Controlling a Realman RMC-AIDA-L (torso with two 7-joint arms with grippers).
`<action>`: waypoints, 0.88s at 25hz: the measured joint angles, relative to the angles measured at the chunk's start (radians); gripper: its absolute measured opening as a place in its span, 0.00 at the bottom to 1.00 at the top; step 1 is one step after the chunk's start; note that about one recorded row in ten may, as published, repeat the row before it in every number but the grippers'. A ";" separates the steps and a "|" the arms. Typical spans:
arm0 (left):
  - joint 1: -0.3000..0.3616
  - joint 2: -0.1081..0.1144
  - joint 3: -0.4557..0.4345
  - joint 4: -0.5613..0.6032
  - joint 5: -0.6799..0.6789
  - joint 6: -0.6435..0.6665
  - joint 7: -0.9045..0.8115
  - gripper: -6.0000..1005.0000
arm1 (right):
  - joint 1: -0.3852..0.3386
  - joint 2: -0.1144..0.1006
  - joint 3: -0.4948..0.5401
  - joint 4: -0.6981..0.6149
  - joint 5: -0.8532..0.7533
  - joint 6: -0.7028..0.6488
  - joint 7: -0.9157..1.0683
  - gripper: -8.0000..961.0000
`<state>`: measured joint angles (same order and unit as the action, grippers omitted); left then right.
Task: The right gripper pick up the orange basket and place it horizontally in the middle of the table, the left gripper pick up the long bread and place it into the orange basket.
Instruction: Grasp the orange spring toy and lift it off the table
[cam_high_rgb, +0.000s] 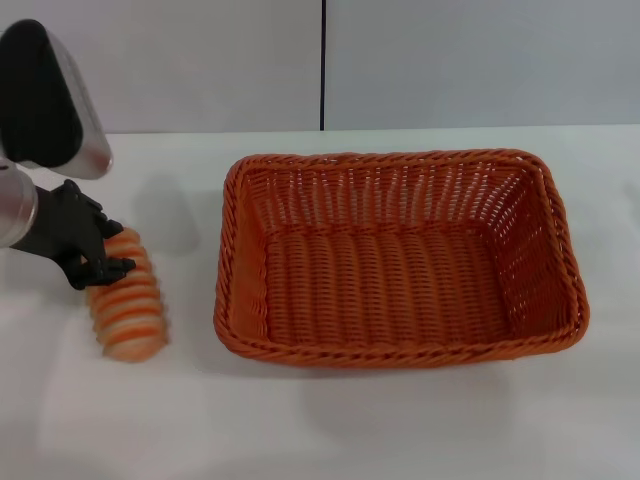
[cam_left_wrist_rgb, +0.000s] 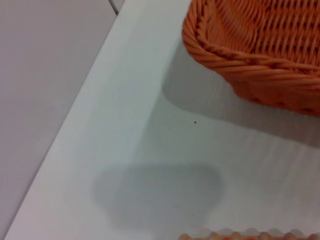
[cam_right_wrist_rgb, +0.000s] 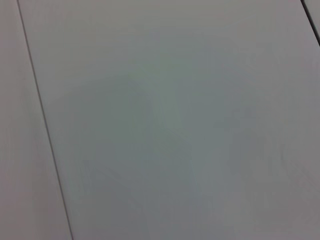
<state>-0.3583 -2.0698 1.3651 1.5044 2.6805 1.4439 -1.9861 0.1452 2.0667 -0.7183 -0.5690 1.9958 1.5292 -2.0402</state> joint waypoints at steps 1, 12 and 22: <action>0.000 0.000 0.008 -0.001 0.007 -0.002 0.000 0.44 | -0.001 0.000 0.001 0.000 0.000 0.000 0.000 0.43; -0.006 0.000 0.048 -0.003 0.044 0.009 0.011 0.29 | -0.001 -0.001 0.002 0.000 0.000 -0.004 -0.007 0.43; -0.024 -0.002 0.076 -0.039 0.077 0.000 -0.001 0.26 | 0.011 -0.007 0.003 0.026 -0.001 -0.011 -0.016 0.43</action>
<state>-0.3821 -2.0717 1.4410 1.4655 2.7578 1.4441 -1.9875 0.1560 2.0594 -0.7150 -0.5435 1.9946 1.5182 -2.0559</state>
